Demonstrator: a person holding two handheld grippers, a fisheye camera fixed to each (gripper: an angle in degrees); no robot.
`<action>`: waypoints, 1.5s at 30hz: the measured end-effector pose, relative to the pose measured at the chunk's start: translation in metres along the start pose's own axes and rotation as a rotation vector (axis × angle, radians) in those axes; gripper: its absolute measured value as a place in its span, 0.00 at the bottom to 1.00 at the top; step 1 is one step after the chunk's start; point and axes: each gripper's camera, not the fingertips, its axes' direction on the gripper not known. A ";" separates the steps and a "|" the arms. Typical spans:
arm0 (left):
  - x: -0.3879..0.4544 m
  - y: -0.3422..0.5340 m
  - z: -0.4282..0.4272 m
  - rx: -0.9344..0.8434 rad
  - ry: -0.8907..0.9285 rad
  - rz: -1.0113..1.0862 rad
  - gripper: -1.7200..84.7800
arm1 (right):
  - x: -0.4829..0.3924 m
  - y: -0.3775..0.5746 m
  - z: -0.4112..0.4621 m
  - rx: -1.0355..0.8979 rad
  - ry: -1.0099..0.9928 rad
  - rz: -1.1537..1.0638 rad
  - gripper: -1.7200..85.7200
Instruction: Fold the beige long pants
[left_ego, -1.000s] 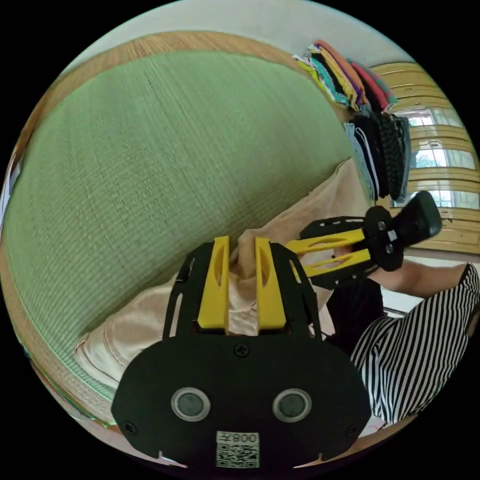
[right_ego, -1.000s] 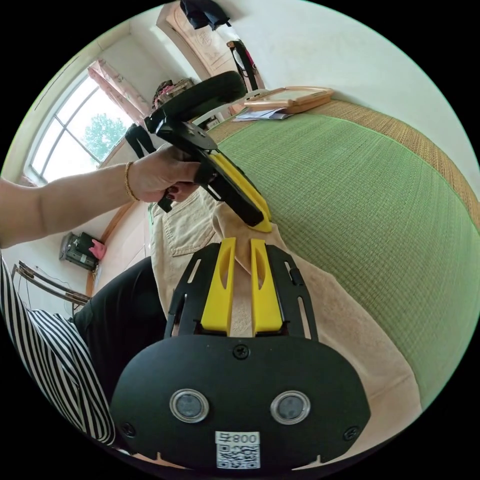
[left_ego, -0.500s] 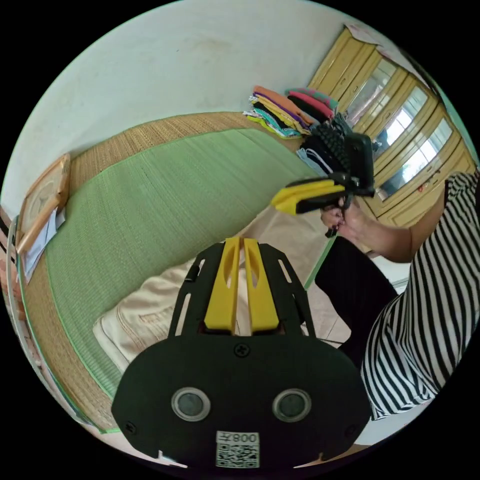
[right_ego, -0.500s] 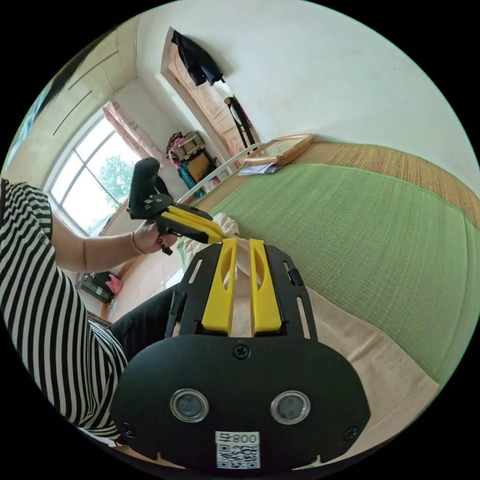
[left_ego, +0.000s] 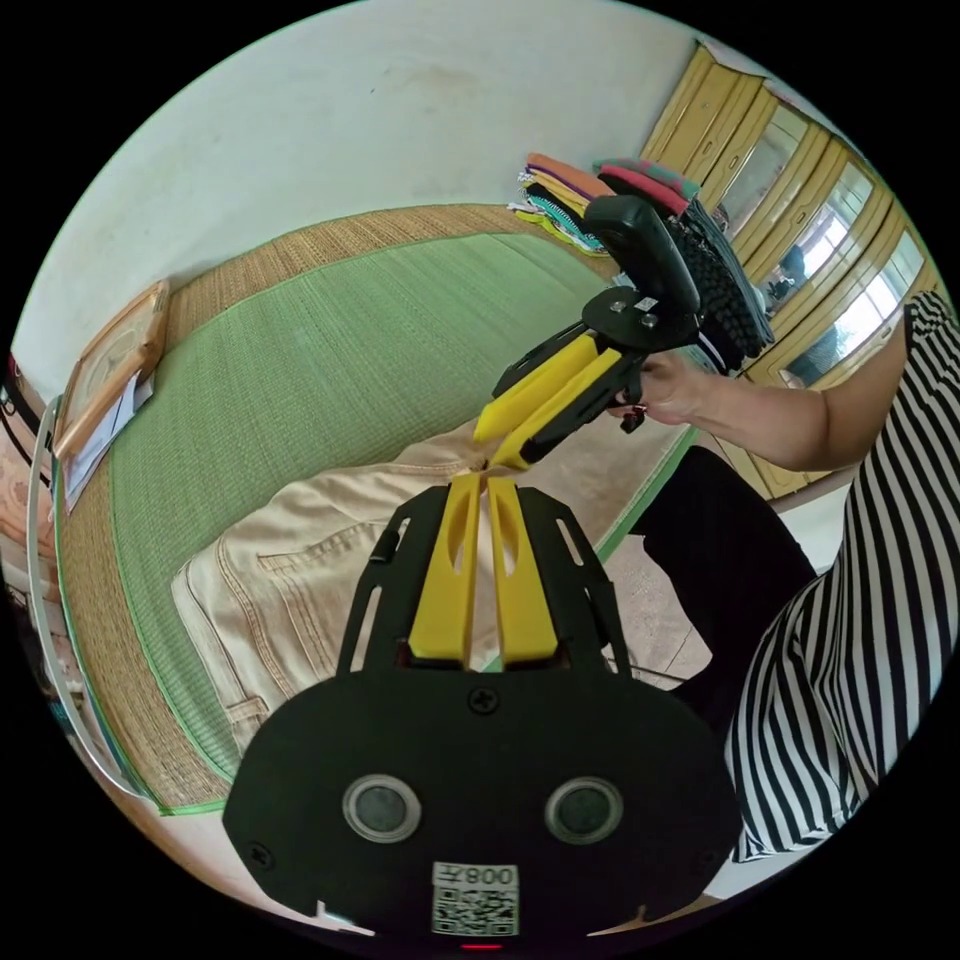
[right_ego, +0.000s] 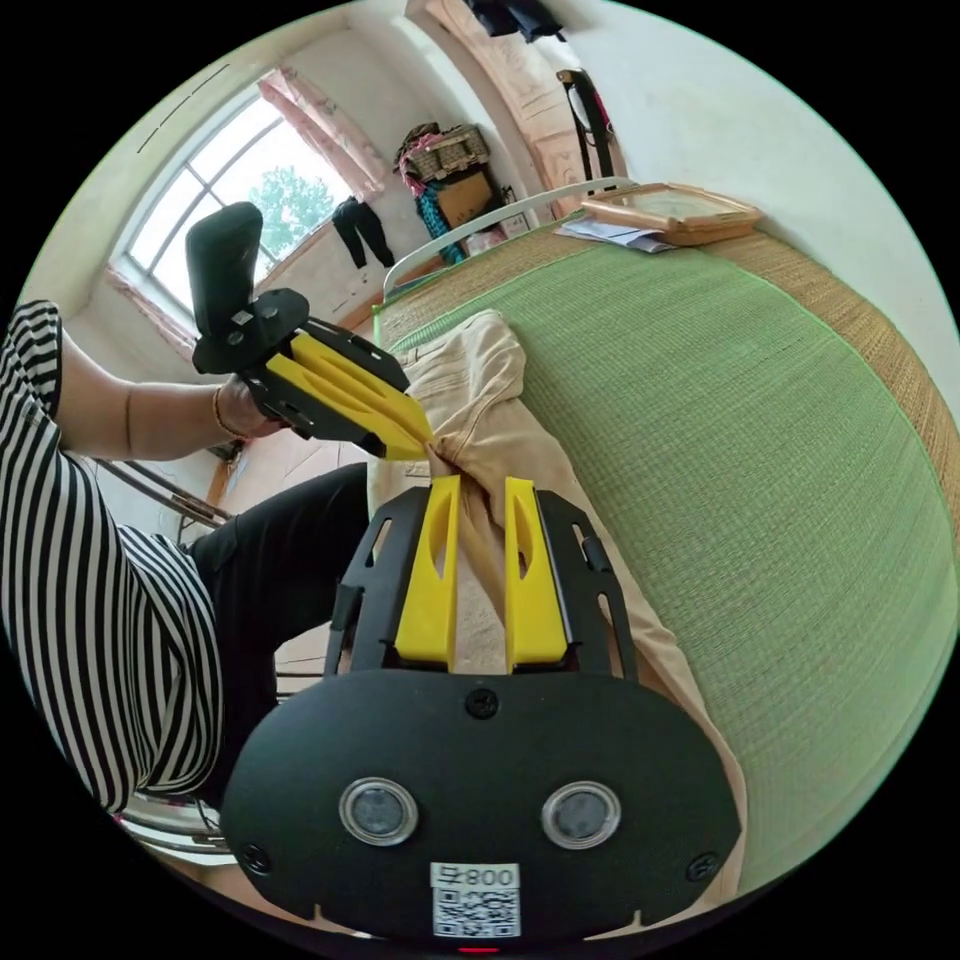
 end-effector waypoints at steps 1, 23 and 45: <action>0.001 0.001 0.005 -0.005 -0.007 0.002 0.03 | -0.001 -0.001 0.006 -0.001 0.010 -0.005 0.10; -0.063 0.058 0.096 -0.059 -0.106 -0.467 0.02 | 0.170 -0.034 0.059 0.063 -0.020 0.271 0.02; -0.079 0.068 0.097 -0.020 -0.293 -0.659 0.02 | 0.291 0.017 0.126 0.041 -0.172 0.537 0.02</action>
